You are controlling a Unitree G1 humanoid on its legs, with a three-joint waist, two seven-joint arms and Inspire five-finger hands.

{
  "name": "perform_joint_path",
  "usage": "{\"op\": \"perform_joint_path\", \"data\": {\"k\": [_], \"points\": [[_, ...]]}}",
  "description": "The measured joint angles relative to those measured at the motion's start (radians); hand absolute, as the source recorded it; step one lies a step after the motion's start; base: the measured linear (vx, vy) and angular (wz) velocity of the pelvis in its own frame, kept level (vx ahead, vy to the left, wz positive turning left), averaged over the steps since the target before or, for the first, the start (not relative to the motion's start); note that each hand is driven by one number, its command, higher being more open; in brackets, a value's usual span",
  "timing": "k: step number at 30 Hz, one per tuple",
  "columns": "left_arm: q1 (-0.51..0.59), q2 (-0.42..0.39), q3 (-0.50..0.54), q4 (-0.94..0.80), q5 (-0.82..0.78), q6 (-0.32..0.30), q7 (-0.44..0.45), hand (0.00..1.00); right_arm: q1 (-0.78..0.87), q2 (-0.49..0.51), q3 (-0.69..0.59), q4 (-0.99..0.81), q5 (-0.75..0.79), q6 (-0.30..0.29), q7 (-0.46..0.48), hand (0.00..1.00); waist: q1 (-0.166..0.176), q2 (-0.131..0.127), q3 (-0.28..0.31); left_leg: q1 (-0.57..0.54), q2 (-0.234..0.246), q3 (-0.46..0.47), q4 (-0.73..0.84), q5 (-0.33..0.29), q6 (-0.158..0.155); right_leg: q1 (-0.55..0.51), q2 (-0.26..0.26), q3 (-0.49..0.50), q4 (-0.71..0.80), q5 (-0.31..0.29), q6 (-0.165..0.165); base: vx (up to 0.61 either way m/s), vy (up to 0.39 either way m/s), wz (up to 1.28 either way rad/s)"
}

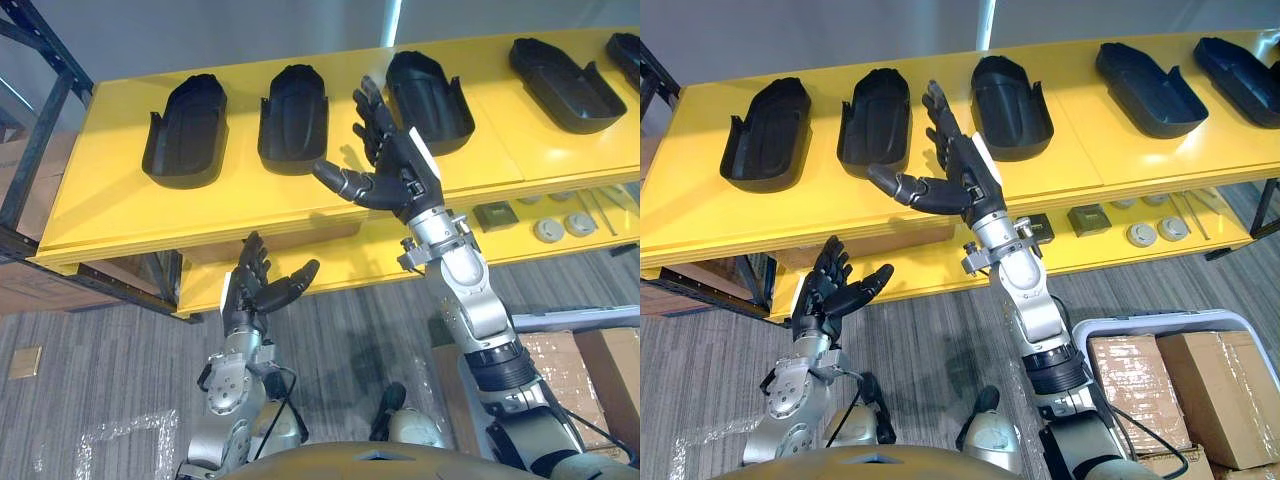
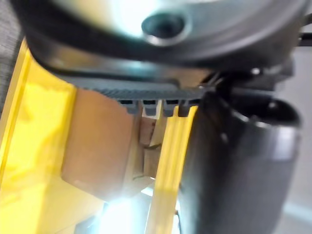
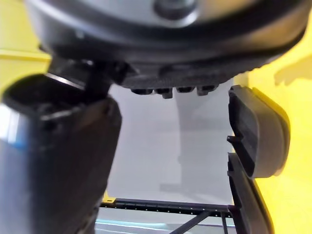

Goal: Walk over and take three plastic housings, then place them on the shelf

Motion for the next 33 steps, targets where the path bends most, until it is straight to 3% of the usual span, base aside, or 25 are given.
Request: {"op": "perform_joint_path", "data": {"k": [8,13,18,23,24,26,30,33], "points": [[0.045,0.024,0.058,-0.182,-0.052,0.096,-0.286,1.00,0.024,0.000,0.006,-0.008,0.060,0.018,-0.005,1.00,0.009,0.019,-0.039,-0.003,-0.001,-0.012,0.000,-0.001,-0.001,0.023,0.005,-0.022,-0.026,0.005,0.003,0.02,0.014,0.06],[0.092,0.063,0.174,-0.302,-0.173,0.098,-0.390,1.00,0.079,-0.013,0.002,-0.012,0.083,0.018,-0.027,1.00,-0.001,0.027,-0.054,-0.002,0.002,-0.011,0.000,-0.003,-0.004,0.026,0.009,-0.022,-0.030,0.005,0.003,0.04,0.010,-0.01],[0.105,0.062,0.334,-0.351,-0.249,0.055,-0.368,1.00,0.145,-0.029,-0.027,-0.012,0.084,0.018,-0.063,1.00,0.000,0.038,-0.060,-0.001,0.002,-0.011,0.000,-0.004,-0.005,0.027,0.010,-0.022,-0.032,0.005,0.003,0.01,0.002,0.00],[0.106,0.023,0.378,-0.366,-0.171,-0.001,-0.195,1.00,0.198,0.011,-0.063,-0.029,0.072,-0.010,-0.107,1.00,0.000,0.038,-0.068,-0.002,0.006,-0.005,0.007,-0.014,-0.008,0.028,0.014,-0.016,-0.039,0.005,0.003,0.01,0.005,-0.03],[0.105,0.005,0.402,-0.366,-0.096,-0.017,-0.132,1.00,0.239,0.029,-0.083,-0.063,0.030,-0.029,-0.137,1.00,-0.001,0.035,-0.076,-0.001,0.007,-0.002,0.007,-0.016,-0.009,0.027,0.017,-0.011,-0.045,0.006,0.003,0.03,0.011,-0.08],[0.104,-0.005,0.433,-0.366,-0.059,-0.043,-0.095,1.00,0.285,0.035,-0.126,-0.126,-0.022,-0.051,-0.161,1.00,-0.003,0.034,-0.080,0.000,0.007,0.006,0.008,-0.019,-0.012,0.023,0.018,0.001,-0.046,0.006,0.002,0.04,0.016,-0.12],[0.083,-0.005,0.469,-0.366,0.005,-0.049,-0.080,1.00,0.349,0.038,-0.224,-0.230,-0.104,-0.097,-0.203,1.00,-0.011,0.030,-0.085,0.017,0.007,0.041,0.008,-0.025,-0.017,0.010,0.018,0.036,-0.047,0.007,0.003,0.03,0.026,-0.25],[0.056,0.002,0.469,-0.366,0.026,-0.050,-0.078,1.00,0.401,0.040,-0.264,-0.264,-0.117,-0.131,-0.228,1.00,-0.045,0.023,-0.103,0.015,0.008,0.078,0.010,-0.040,-0.020,-0.016,0.019,0.068,-0.050,0.010,0.003,0.04,0.025,-0.36]]}}
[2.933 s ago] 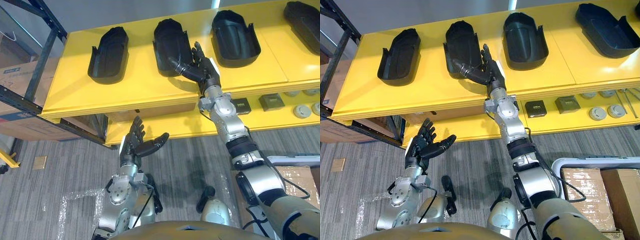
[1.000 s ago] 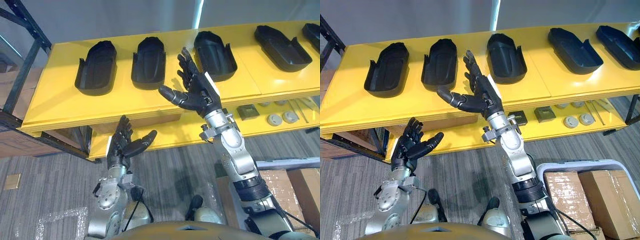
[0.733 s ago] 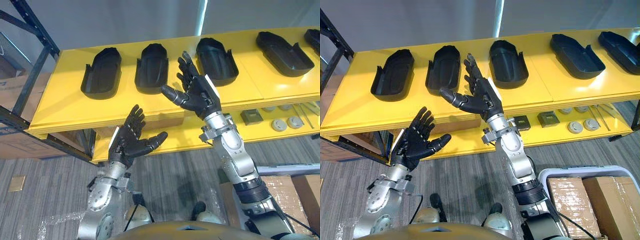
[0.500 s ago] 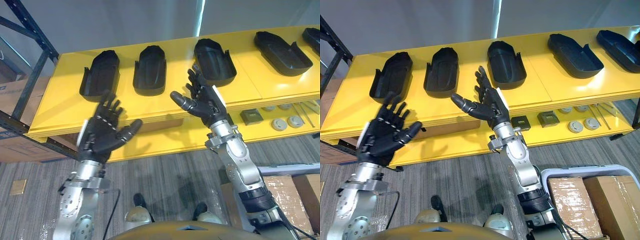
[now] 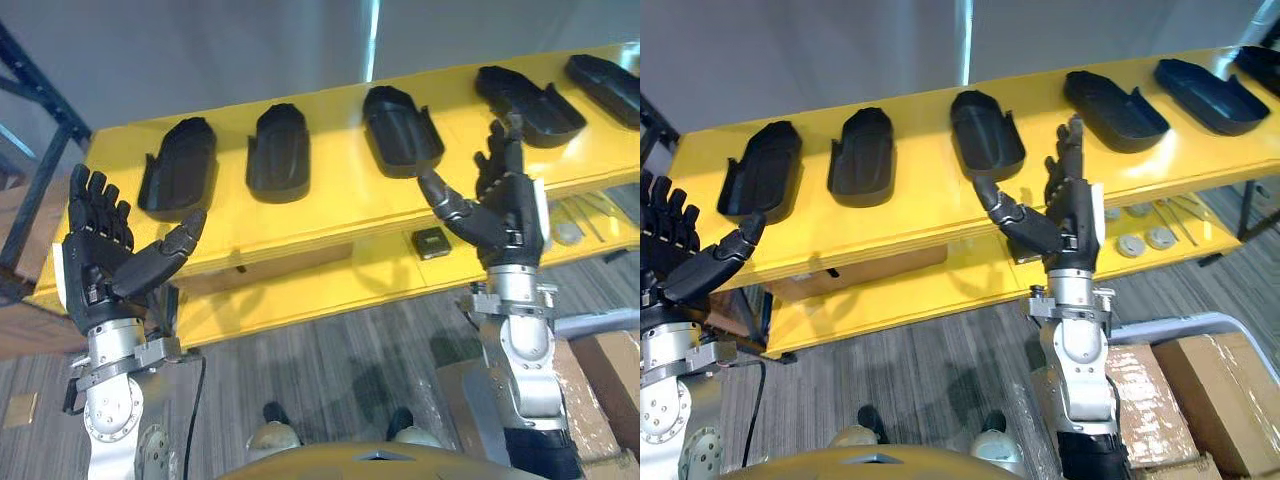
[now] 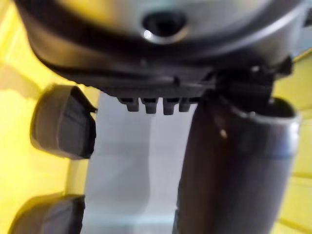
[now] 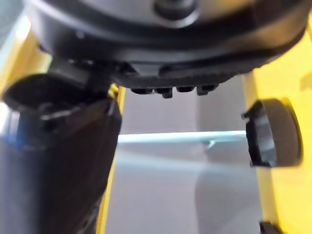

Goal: Walk over and take three plastic housings, then place them on the shelf

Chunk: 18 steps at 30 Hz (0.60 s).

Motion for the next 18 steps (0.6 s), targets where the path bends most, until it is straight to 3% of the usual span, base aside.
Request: {"op": "perform_joint_path", "data": {"k": [2,4,8,10,13,18], "points": [[-0.036,0.016,0.000,0.006,0.018,0.000,0.019,1.00,0.053,0.005,-0.027,0.000,-0.100,-0.049,-0.089,1.00,-0.025,-0.001,0.000,-0.001,0.000,0.028,0.011,-0.005,-0.002,-0.022,-0.001,0.032,0.000,0.009,0.000,0.06,0.023,-0.41],[-0.076,0.035,0.000,0.016,0.018,0.000,0.039,1.00,0.087,0.008,-0.075,0.000,-0.220,-0.051,-0.185,1.00,-0.041,0.001,-0.001,-0.002,0.000,0.049,0.017,-0.011,0.000,-0.035,-0.001,0.052,0.002,0.011,0.000,0.04,0.020,-0.32],[-0.157,0.068,0.028,0.073,0.006,-0.001,0.044,1.00,0.136,0.011,-0.270,0.077,-0.201,-0.086,-0.270,1.00,-0.070,0.003,0.000,0.001,0.000,0.070,0.018,-0.016,0.003,-0.051,0.000,0.076,0.004,0.011,0.000,0.03,0.012,-0.18],[-0.158,0.081,0.052,0.097,-0.018,-0.001,0.044,1.00,0.181,0.024,-0.327,0.152,-0.151,-0.093,-0.239,1.00,-0.093,0.005,0.000,0.004,0.002,0.083,0.025,-0.023,0.007,-0.052,0.001,0.085,0.004,0.010,0.000,0.01,0.011,-0.16],[-0.182,0.090,0.084,0.126,-0.032,0.009,0.055,1.00,0.294,0.051,-0.320,0.283,-0.113,-0.093,-0.125,1.00,-0.095,0.013,0.002,0.002,0.012,0.107,0.051,-0.041,0.008,-0.066,0.003,0.108,0.010,0.008,-0.002,-0.01,0.005,-0.24],[-0.277,0.193,0.081,0.247,-0.032,0.023,0.084,1.00,0.383,0.042,-0.154,0.602,-0.111,-0.089,0.105,1.00,-0.099,0.035,0.017,-0.003,0.012,0.107,0.058,-0.050,0.018,-0.085,-0.006,0.111,0.045,-0.014,-0.010,-0.04,0.008,-0.01]]}}
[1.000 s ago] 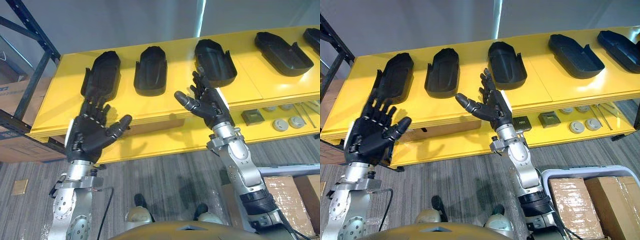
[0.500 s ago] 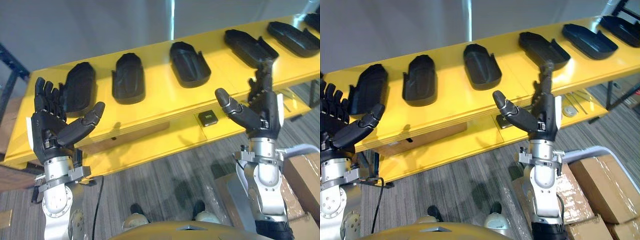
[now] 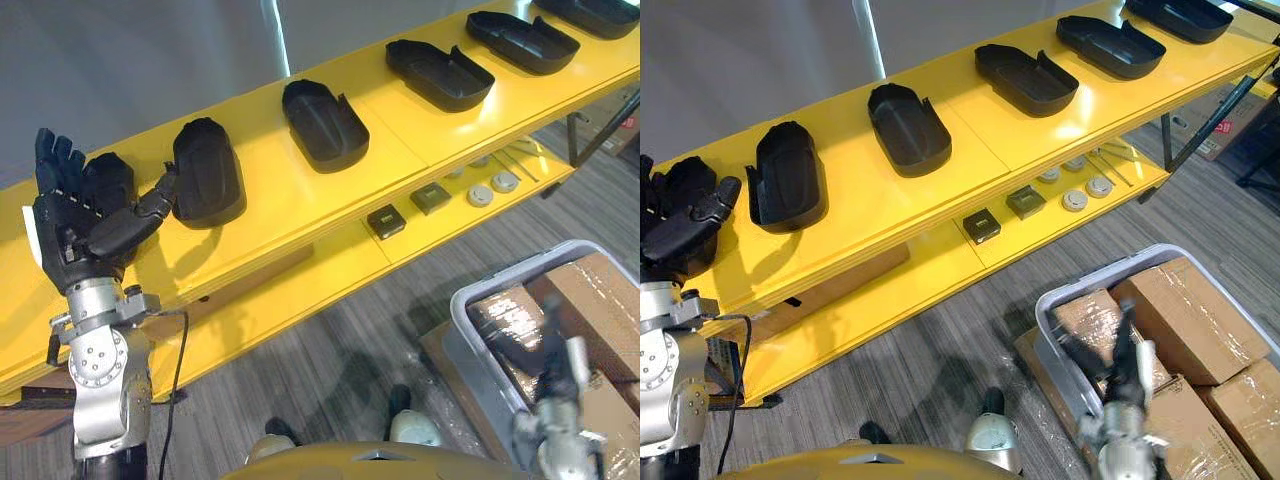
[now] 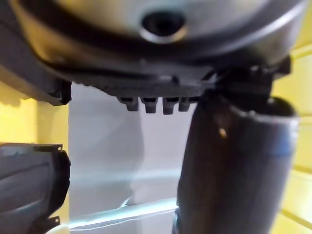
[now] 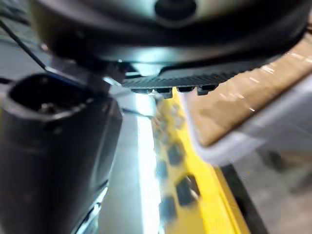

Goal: Walk over and take three plastic housings, then place them on the shelf

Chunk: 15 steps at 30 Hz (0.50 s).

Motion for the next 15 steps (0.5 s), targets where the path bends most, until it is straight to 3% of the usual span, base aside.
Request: {"op": "perform_joint_path", "data": {"k": [5,10,15], "points": [[-0.098,0.057,-0.011,0.073,0.006,0.008,0.027,1.00,-0.032,-0.001,0.102,0.133,-0.012,-0.001,0.019,1.00,0.003,0.002,0.030,-0.066,-0.003,-0.023,0.036,-0.011,0.010,-0.061,-0.025,-0.009,0.047,-0.004,-0.001,-0.06,0.025,0.12],[-0.211,0.154,-0.064,0.143,0.007,0.014,0.027,1.00,-0.111,-0.009,0.106,0.277,-0.012,0.001,0.016,1.00,0.005,-0.032,0.094,-0.127,-0.004,-0.059,0.082,-0.010,0.019,-0.117,-0.056,-0.027,0.124,-0.020,-0.001,-0.04,0.022,0.17],[-0.340,0.206,-0.120,0.233,0.004,0.032,0.003,1.00,-0.152,-0.042,0.158,0.392,-0.007,0.039,0.018,1.00,0.006,-0.044,0.142,-0.181,-0.020,-0.083,0.109,-0.020,0.035,-0.174,-0.092,-0.032,0.190,-0.039,0.005,-0.03,0.025,0.16]]}}
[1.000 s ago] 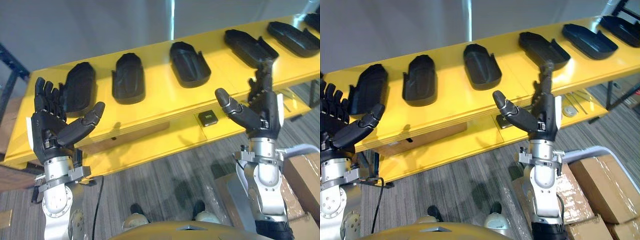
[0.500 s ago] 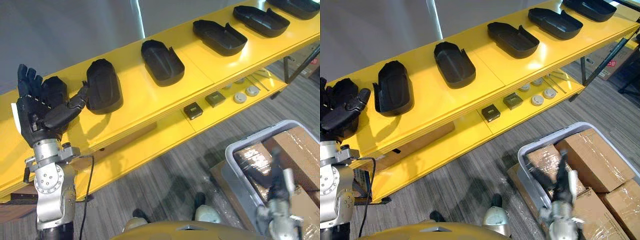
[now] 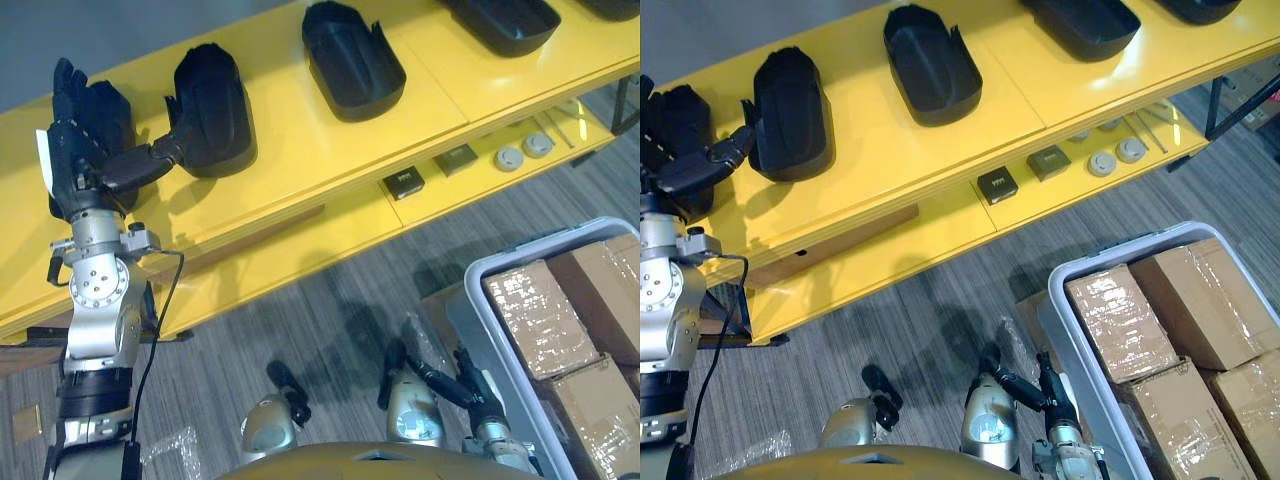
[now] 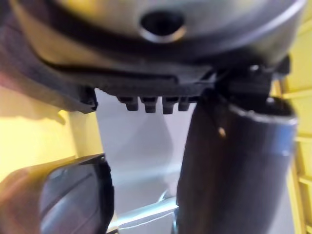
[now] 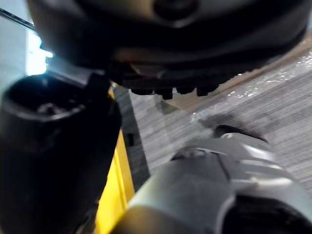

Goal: Walk over and take three plastic housings, then place them on the shelf

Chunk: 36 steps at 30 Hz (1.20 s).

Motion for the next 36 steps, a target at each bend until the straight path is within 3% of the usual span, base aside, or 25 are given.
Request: {"op": "perform_joint_path", "data": {"k": [8,16,23,36], "points": [[-0.063,0.030,-0.048,0.044,-0.042,0.004,-0.059,1.00,-0.045,0.008,0.033,0.009,0.056,0.022,-0.013,1.00,0.002,-0.020,0.033,-0.029,0.011,-0.001,0.087,-0.047,0.002,-0.025,-0.020,0.023,0.049,-0.020,0.007,0.00,0.009,-0.01],[-0.183,0.045,-0.046,0.149,-0.039,0.003,-0.043,1.00,-0.054,0.009,0.030,0.010,0.056,0.023,-0.013,1.00,-0.001,-0.034,0.059,-0.060,0.040,0.006,0.178,-0.099,0.004,-0.039,-0.018,0.042,0.058,-0.018,0.010,0.00,0.013,-0.06],[-0.247,0.073,-0.046,0.177,-0.037,-0.002,0.037,1.00,-0.057,0.011,0.030,0.011,0.057,0.023,-0.011,1.00,-0.001,-0.040,0.080,-0.062,0.054,0.013,0.213,-0.123,0.004,-0.041,-0.017,0.054,0.071,-0.024,0.010,0.00,0.007,-0.04],[-0.363,0.095,-0.050,0.339,-0.037,0.020,0.026,1.00,-0.072,0.047,0.030,0.008,0.078,0.045,-0.007,1.00,-0.007,-0.068,0.097,-0.068,0.071,0.026,0.239,-0.138,0.000,-0.055,-0.008,0.066,0.078,-0.025,0.009,0.00,-0.001,-0.03]]}}
